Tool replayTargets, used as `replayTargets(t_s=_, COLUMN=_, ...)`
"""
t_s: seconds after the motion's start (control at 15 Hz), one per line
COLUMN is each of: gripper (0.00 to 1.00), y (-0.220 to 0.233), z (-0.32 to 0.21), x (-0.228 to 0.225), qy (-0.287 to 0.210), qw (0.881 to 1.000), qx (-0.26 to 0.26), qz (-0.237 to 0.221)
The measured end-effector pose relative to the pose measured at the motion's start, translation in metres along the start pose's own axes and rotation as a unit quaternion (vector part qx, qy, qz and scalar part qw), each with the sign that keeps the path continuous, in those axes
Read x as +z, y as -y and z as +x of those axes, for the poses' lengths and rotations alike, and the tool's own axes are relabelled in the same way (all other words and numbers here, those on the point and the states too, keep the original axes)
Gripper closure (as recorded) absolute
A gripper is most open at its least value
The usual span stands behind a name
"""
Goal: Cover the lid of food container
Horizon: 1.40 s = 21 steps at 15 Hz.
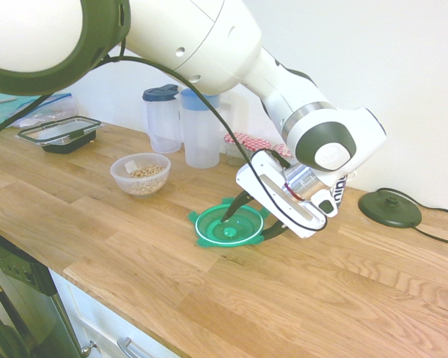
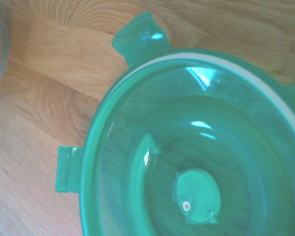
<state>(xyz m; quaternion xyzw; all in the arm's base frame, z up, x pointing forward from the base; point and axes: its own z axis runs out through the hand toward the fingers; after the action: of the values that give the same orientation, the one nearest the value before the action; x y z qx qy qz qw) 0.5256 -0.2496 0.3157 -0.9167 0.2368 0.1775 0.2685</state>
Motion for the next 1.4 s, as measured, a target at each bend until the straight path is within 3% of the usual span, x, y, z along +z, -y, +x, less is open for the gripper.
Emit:
replayTargets(t_s=0.87, gripper=1.0, y=0.0, z=0.001, x=0.021, qy=0.003, qw=1.0, qx=0.004, qz=0.002)
replayTargets(t_s=1.2, gripper=1.0, y=-0.01, z=-0.004, x=0.018, qy=0.019, qw=1.0, qx=0.022, qz=0.012)
replayTargets(t_s=1.4, gripper=1.0, y=-0.008, z=-0.008, x=-0.001, qy=-0.001, qw=0.999, qx=0.051, qz=0.002)
